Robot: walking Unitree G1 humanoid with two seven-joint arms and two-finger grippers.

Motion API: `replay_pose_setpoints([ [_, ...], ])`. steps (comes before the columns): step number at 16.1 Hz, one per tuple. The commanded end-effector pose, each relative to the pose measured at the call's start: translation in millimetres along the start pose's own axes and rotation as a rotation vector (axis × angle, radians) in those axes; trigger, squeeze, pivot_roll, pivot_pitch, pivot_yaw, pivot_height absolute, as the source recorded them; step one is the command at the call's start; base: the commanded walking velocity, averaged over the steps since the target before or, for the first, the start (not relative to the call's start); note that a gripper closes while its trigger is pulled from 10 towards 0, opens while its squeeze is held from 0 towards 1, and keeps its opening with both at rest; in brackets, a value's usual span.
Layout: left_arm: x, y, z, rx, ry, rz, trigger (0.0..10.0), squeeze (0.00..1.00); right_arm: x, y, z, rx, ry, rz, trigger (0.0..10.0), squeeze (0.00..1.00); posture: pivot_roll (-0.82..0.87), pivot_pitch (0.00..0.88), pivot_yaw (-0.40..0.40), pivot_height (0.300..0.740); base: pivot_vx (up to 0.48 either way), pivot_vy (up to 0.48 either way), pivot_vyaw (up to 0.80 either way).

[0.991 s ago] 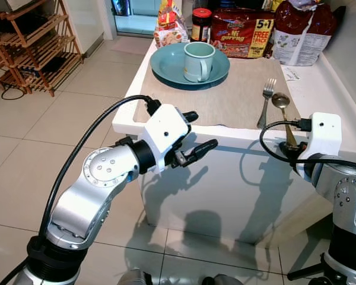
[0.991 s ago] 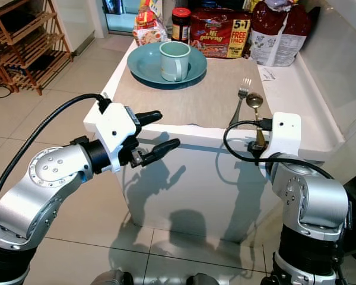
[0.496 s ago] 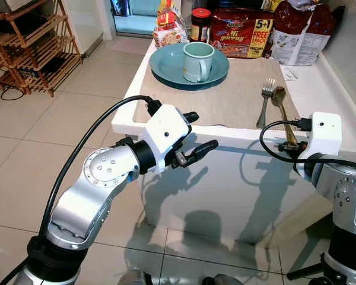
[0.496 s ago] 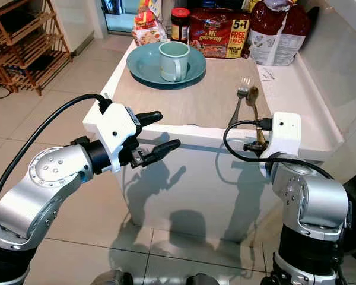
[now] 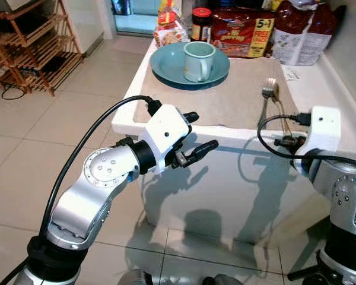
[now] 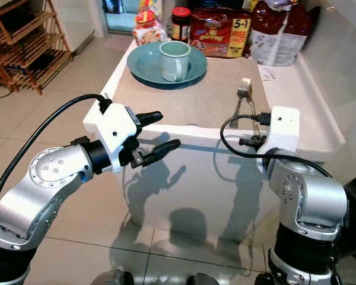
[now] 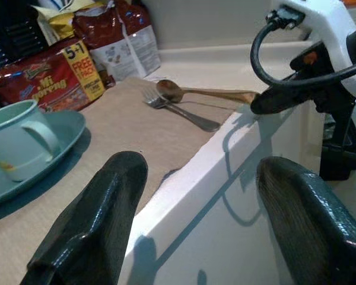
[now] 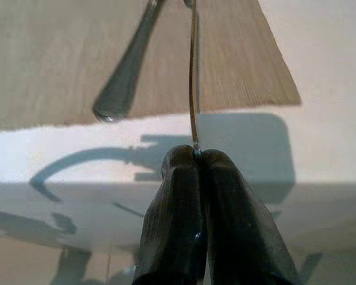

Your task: Setting the table

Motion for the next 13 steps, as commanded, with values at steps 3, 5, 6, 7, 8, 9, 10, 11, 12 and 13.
replay_pose_setpoints([
  [3,3,-0.9,2.6,-0.019,-0.013,0.003,10.0,0.00,22,10.4,8.8,-0.071,-0.003,0.090,0.0,0.00,0.05,0.078,-0.021,0.740,0.000,0.000,0.00],
  [5,3,-0.8,1.7,-0.014,-0.014,0.002,10.0,0.00,25,11.6,10.0,-0.087,0.003,0.103,0.0,0.00,0.05,0.079,-0.023,0.740,0.000,0.000,0.00],
  [6,3,-1.0,1.6,-0.014,-0.013,0.003,10.0,0.00,26,11.7,10.3,-0.091,0.003,0.105,0.0,0.00,0.06,0.080,-0.024,0.740,0.000,0.000,0.00],
  [7,4,-1.2,1.6,-0.013,-0.013,0.004,10.0,0.00,26,12.0,10.6,-0.097,0.006,0.108,0.0,0.00,0.06,0.079,-0.025,0.740,0.000,0.000,0.00],
  [8,4,-1.3,1.3,-0.012,-0.012,0.005,10.0,0.00,27,12.2,11.5,-0.106,0.006,0.113,0.0,0.00,0.06,0.079,-0.025,0.740,0.000,0.000,0.00],
  [9,4,-1.3,1.2,-0.011,-0.013,0.004,10.0,0.00,28,12.4,12.5,-0.112,0.005,0.116,0.0,0.00,0.06,0.078,-0.024,0.740,0.000,0.000,0.00],
  [10,4,-1.4,1.1,-0.011,-0.013,0.004,10.0,0.00,29,12.6,14.6,-0.122,0.005,0.121,0.0,0.00,0.06,0.079,-0.024,0.740,0.000,0.000,0.00],
  [11,4,-1.4,0.9,-0.011,-0.014,0.005,10.0,0.00,31,12.8,17.6,-0.134,0.005,0.126,0.0,0.00,0.06,0.078,-0.023,0.740,0.000,0.000,0.00],
  [12,4,-1.4,0.9,-0.011,-0.014,0.005,10.0,0.00,32,13.1,21.1,-0.147,0.005,0.133,0.0,0.00,0.06,0.079,-0.021,0.740,0.000,0.000,0.00],
  [13,4,-1.4,1.2,-0.012,-0.013,0.006,10.0,0.00,35,12.4,27.7,-0.164,0.009,0.144,0.0,0.00,0.06,0.079,-0.021,0.740,0.000,0.000,0.00],
])
Point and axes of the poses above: a point about 5 cm out from each wrist's last joint towards the gripper, its own y axis pointing back from the gripper into the wrist, its own x axis along the axis of the wrist's last joint, z = x × y, the point moved 6 cm from there along -y, pointing out of the wrist towards the gripper, and after that the axes turned 4 degrees about y, right-handed, at the moved point
